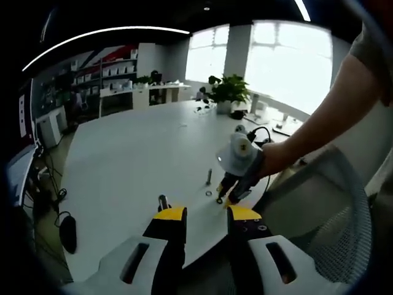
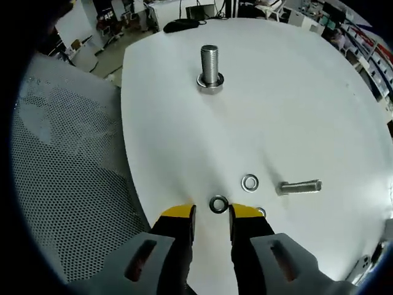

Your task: Place the washer onto the threaded stud by aligning its center hole with the stud, sliding it down to the base, and recovering from edge contact or off-axis alignment until the washer reaches the visible bottom stop.

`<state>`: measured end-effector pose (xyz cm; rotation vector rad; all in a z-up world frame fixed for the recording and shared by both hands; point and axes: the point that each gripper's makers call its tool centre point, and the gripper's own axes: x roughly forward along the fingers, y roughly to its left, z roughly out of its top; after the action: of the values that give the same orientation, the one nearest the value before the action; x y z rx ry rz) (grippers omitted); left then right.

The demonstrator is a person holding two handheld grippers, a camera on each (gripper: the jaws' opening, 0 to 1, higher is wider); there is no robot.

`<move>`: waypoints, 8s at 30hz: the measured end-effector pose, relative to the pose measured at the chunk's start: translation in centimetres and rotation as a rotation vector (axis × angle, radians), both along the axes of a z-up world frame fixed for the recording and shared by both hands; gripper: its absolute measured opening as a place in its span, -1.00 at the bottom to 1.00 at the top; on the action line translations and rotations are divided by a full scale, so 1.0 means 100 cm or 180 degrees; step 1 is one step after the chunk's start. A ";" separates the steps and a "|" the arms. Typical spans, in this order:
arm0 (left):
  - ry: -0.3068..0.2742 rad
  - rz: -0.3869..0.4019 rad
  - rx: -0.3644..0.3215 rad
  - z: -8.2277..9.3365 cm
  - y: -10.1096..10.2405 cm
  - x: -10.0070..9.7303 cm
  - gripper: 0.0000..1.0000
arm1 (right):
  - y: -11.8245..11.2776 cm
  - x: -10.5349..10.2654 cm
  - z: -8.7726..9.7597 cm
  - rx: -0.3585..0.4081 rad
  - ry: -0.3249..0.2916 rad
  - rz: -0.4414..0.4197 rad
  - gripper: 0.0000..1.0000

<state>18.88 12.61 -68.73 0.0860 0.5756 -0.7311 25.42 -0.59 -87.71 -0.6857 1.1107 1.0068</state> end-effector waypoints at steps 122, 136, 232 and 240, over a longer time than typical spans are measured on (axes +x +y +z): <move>-0.0121 -0.0014 0.0145 0.001 0.003 0.002 -0.57 | -0.023 0.075 0.057 -0.0227 -0.0622 -0.0129 -0.73; -0.0044 -0.0035 0.0173 -0.004 0.002 0.001 -0.57 | -0.025 0.075 0.027 -0.0255 -0.0429 -0.0136 -0.73; 0.0031 -0.0116 0.0255 -0.011 -0.001 -0.004 -0.57 | -0.026 0.011 -0.003 -0.0625 0.0172 -0.0102 -0.65; 0.0024 -0.0114 0.0266 -0.011 -0.001 -0.003 -0.57 | -0.026 0.011 -0.003 -0.0941 0.0282 0.0127 -0.65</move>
<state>18.56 12.52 -69.83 0.1713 0.6132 -0.7425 26.50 -3.19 -88.04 -0.9100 1.3436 0.9223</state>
